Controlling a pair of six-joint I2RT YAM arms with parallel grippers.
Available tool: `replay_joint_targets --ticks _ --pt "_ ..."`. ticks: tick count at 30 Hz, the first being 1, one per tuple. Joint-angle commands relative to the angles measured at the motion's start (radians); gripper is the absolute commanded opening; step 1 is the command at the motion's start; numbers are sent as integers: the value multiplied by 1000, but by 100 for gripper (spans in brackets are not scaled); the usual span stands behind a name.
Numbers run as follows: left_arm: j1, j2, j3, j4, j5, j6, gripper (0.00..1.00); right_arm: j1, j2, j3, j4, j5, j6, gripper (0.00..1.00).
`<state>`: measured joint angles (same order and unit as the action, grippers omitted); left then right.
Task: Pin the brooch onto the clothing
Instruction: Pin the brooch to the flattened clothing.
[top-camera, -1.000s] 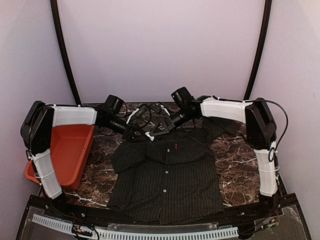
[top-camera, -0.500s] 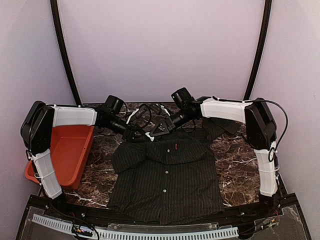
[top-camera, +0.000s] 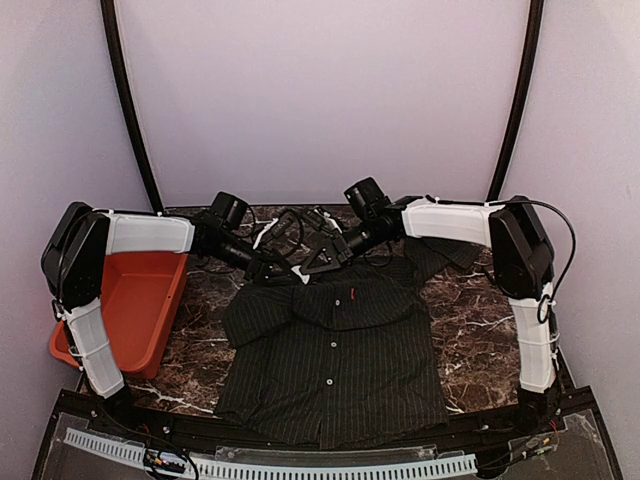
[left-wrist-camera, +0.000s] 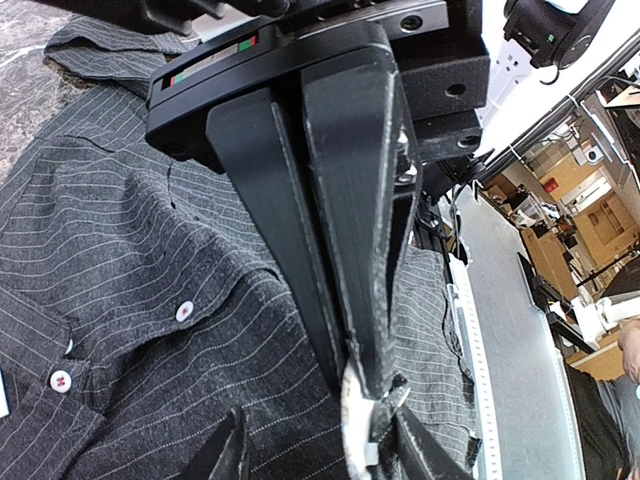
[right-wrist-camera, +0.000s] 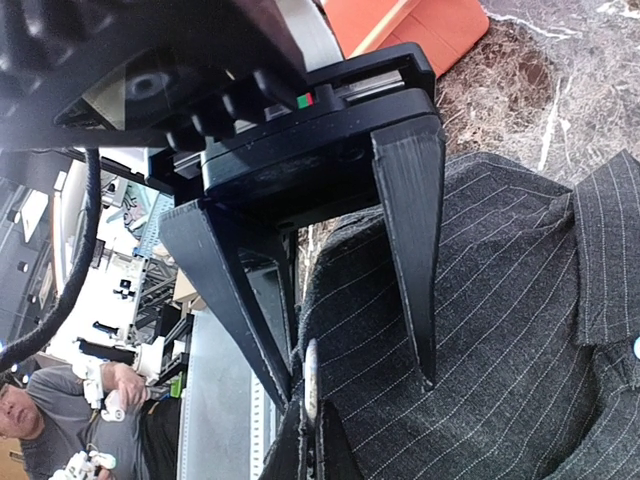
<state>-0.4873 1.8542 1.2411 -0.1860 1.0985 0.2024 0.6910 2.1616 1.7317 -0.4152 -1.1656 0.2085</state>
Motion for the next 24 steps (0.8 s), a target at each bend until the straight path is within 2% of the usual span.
replay_joint_targets --ticks 1,12,21,24 --pt "10 -34 -21 30 10 -4 46 -4 -66 -18 61 -84 29 0" --pt "12 -39 -37 73 33 -32 47 -9 -66 -46 126 -111 71 0" --pt "17 -43 -64 175 54 -98 48 -9 -51 -33 128 -116 73 0" --pt "16 -41 -74 207 66 -121 51 -9 -46 -35 136 -121 78 0"
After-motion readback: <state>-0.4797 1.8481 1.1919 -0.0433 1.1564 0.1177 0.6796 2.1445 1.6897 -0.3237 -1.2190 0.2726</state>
